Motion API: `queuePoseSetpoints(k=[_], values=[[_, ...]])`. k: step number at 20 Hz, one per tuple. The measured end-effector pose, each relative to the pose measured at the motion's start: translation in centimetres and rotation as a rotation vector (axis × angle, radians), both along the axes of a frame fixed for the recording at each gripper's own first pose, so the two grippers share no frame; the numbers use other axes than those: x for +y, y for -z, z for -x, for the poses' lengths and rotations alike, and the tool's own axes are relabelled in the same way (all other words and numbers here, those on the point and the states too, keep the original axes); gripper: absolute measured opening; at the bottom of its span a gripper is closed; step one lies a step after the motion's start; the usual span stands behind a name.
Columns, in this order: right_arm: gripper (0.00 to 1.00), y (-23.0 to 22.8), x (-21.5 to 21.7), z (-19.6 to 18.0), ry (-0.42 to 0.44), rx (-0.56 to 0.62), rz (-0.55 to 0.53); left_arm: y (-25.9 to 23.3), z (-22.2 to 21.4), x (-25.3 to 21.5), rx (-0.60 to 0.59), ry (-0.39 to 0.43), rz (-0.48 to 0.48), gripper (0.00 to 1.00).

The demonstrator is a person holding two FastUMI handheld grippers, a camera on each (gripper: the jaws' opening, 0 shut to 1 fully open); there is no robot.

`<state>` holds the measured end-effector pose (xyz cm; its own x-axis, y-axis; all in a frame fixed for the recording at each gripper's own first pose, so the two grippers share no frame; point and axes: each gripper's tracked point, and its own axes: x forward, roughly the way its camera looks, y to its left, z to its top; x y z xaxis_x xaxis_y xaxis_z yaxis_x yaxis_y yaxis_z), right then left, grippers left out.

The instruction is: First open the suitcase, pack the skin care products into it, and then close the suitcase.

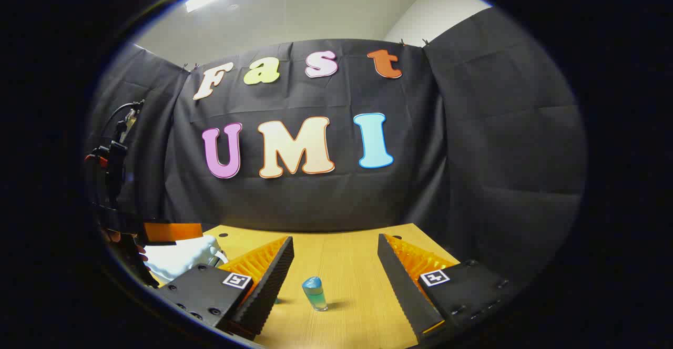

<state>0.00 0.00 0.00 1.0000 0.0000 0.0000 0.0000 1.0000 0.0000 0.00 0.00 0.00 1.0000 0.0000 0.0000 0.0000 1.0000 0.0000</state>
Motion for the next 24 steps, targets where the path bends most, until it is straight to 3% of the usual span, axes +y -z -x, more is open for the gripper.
queuePoseSetpoints(k=[6, 8, 16, 19, 24], values=[[0.99, 0.3, -0.6, -0.5, 0.001, 0.018, -0.015, 1.1, -1.9, 3.3, 0.089, -0.071, -0.019, 0.95], [0.99, 0.6, -0.9, -0.6, 0.007, 0.023, -0.017, 1.8, -3.2, 3.7, 0.142, -0.059, -0.022, 0.95], [0.98, 1.5, -1.8, -0.9, 0.030, 0.051, -0.034, 6.7, -8.8, 6.0, 0.476, -0.059, 0.125, 0.95], [0.98, 1.9, -2.3, -0.7, 0.042, 0.064, -0.013, 8.7, -10.4, 7.4, 0.592, -0.082, 0.141, 0.94], [0.98, 2.1, -3.3, -0.8, 0.065, 0.073, 0.011, 11.7, -12.3, 8.8, 0.754, -0.101, 0.143, 0.84]])
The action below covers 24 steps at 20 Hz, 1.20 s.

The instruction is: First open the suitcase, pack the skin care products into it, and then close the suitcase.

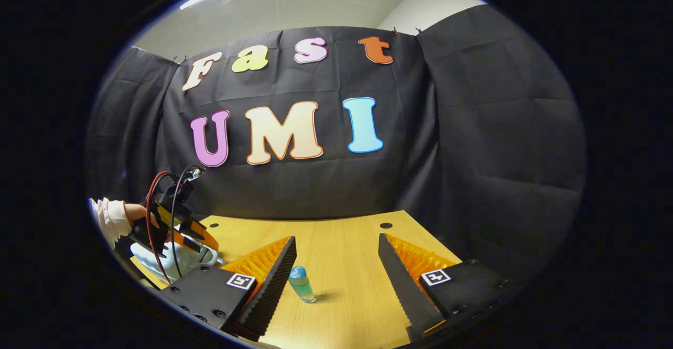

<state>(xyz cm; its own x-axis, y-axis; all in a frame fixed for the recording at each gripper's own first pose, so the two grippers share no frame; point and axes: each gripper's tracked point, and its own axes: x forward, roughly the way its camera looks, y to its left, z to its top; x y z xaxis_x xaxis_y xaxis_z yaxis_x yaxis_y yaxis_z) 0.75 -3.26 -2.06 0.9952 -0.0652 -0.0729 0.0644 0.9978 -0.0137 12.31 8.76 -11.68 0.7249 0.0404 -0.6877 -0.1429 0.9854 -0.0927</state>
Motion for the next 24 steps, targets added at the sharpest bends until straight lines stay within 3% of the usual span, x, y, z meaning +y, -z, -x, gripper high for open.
queuePoseSetpoints(k=[2, 4, 6, 13, 16, 24], values=[[0.98, 0.1, -0.5, 0.0, 0.011, 0.005, 0.018, 1.1, -0.2, 0.5, 0.073, -0.017, -0.013, 0.85], [0.98, 0.1, -1.1, 0.1, 0.021, 0.007, 0.029, 2.0, -0.4, 0.8, 0.142, -0.023, -0.019, 0.69], [0.98, 0.1, -1.5, 0.3, 0.034, 0.010, 0.030, 2.9, -0.6, 1.1, 0.194, -0.025, -0.021, 0.60], [0.98, 0.7, -3.3, 0.8, 0.072, 0.030, 0.036, 5.4, -0.9, 1.1, 0.299, -0.047, -0.005, 0.37], [0.98, 0.5, -3.8, 0.7, 0.080, 0.027, 0.036, 6.5, -0.8, 1.3, 0.344, -0.077, 0.006, 0.12], [0.98, 0.7, -3.5, -0.1, 0.055, 0.036, 0.041, 5.5, -0.8, 0.7, 0.326, -0.028, 0.001, 0.03]])
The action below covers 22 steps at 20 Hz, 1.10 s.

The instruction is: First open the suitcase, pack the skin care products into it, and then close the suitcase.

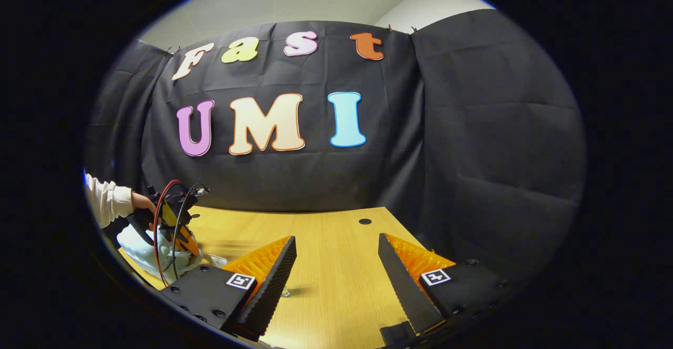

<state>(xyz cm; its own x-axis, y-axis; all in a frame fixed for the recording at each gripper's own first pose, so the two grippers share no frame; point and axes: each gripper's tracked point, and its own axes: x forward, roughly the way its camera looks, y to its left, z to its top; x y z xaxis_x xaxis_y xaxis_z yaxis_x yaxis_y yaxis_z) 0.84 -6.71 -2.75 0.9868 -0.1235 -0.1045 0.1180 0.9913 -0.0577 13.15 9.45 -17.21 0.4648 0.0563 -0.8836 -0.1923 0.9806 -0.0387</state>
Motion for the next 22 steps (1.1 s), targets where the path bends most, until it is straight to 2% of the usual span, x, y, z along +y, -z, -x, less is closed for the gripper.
queuePoseSetpoints(k=[3, 6, 9, 12, 15, 18, 20, 22], values=[[0.98, 0.2, 0.7, -0.5, -0.024, 0.002, 0.000, -1.8, 0.1, -0.5, -0.045, 0.002, 0.022, 0.03], [0.98, 0.5, 1.6, -1.1, -0.054, 0.007, -0.006, -4.8, 0.2, -1.2, -0.129, -0.026, 0.104, 0.02], [0.98, 0.8, 2.6, -1.6, -0.087, 0.010, -0.005, -8.2, 0.6, -1.4, -0.228, -0.025, 0.120, 0.03], [0.98, 1.0, 3.5, -2.1, -0.119, 0.011, -0.010, -13.0, 1.5, -0.2, -0.354, -0.059, 0.123, 0.03], [0.98, 1.3, 4.5, -2.6, -0.143, 0.018, -0.016, -16.6, 3.6, 2.5, -0.435, -0.087, 0.113, 0.03], [0.98, 1.7, 5.5, -3.0, -0.167, 0.026, -0.027, -20.4, 5.4, 6.6, -0.511, -0.153, 0.106, 0.02], [0.95, 1.6, 6.3, -3.2, -0.178, 0.025, -0.030, -22.3, 7.1, 9.6, -0.539, -0.198, 0.068, 0.03], [0.98, 1.6, 7.0, -3.4, -0.188, 0.022, -0.029, -23.7, 8.6, 13.2, -0.560, -0.239, 0.008, 0.03]])
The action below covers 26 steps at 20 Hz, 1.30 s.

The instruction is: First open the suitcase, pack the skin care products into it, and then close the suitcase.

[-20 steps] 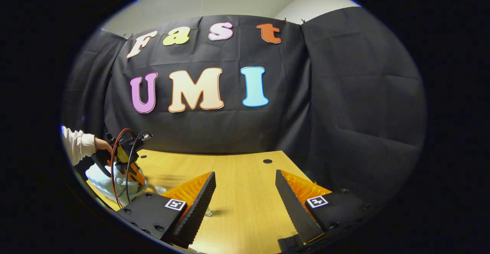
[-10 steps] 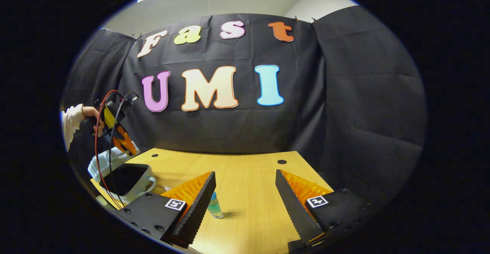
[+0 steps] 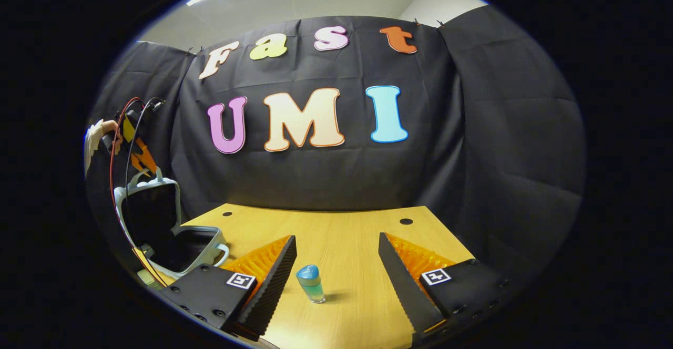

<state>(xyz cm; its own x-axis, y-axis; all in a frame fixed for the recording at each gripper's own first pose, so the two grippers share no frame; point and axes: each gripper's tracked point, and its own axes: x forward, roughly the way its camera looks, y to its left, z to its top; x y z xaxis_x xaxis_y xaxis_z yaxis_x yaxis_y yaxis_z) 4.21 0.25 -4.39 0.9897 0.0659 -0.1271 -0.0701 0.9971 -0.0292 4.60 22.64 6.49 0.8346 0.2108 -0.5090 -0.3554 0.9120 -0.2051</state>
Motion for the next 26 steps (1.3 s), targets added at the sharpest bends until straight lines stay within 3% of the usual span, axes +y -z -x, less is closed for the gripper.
queuePoseSetpoints(k=[8, 17, 20, 26], values=[[0.98, 0.4, 2.8, -1.0, -0.025, 0.004, 0.000, 0.8, 5.8, 11.9, 0.052, -0.182, -0.122, 0.02], [0.98, 0.1, 6.4, -1.4, -0.033, -0.021, 0.021, 6.2, 9.6, 19.5, 0.155, -0.270, -0.191, 0.02], [0.96, 0.4, 7.6, -1.2, -0.031, -0.016, 0.014, 9.5, 10.3, 21.5, 0.197, -0.288, -0.173, 0.02], [0.98, 1.4, 9.2, -0.4, -0.026, 0.008, 0.032, 17.6, 11.1, 22.8, 0.241, -0.310, -0.009, 0.02]])
